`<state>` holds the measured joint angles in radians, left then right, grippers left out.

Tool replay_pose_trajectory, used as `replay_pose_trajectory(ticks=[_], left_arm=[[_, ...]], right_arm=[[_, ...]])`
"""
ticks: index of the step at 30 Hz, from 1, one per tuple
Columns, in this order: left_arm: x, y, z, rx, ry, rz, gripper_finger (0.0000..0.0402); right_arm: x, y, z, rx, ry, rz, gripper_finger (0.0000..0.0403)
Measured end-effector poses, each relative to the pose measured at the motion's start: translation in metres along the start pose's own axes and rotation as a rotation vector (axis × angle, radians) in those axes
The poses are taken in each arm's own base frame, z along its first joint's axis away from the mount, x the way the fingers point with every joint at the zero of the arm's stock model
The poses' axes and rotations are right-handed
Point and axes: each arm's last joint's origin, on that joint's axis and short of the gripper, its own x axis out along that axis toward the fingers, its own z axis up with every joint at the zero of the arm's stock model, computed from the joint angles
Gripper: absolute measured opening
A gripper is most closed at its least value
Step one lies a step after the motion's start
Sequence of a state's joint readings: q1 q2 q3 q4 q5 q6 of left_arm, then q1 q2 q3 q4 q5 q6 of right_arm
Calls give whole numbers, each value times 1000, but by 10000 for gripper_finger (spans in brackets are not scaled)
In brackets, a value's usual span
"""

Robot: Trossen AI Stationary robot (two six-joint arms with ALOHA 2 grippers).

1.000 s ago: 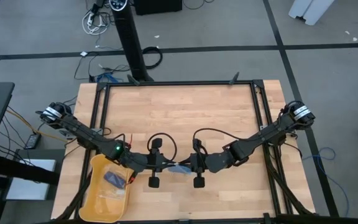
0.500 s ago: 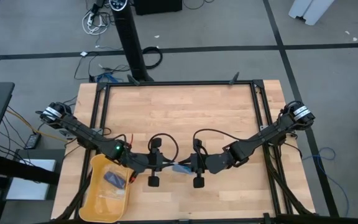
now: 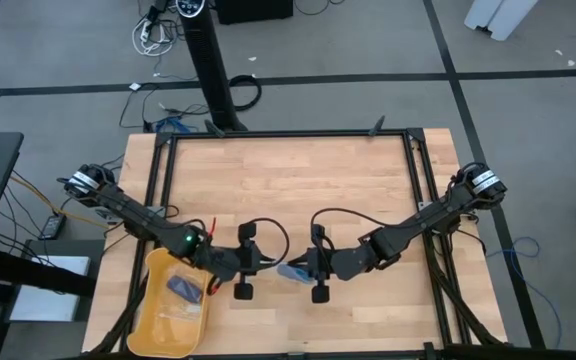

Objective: Roll bandage
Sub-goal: Close the transparent zip bag

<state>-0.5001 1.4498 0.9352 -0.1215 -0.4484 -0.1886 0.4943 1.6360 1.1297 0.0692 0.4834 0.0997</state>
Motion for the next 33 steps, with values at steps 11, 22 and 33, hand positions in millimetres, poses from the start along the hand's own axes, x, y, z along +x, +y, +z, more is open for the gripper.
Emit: replay_pose_trajectory(ticks=[11,22,33], left_arm=[[-4,-6,-12,17,95,0,16],[-5,-8,-20,-25,140,16,9],[-5,-15,-4,27,-22,-38,73]], right_arm=[[-5,5,12,-37,-4,17,0],[-10,9,17,-51,-8,2,0],[-11,12,15,-59,-2,8,0]])
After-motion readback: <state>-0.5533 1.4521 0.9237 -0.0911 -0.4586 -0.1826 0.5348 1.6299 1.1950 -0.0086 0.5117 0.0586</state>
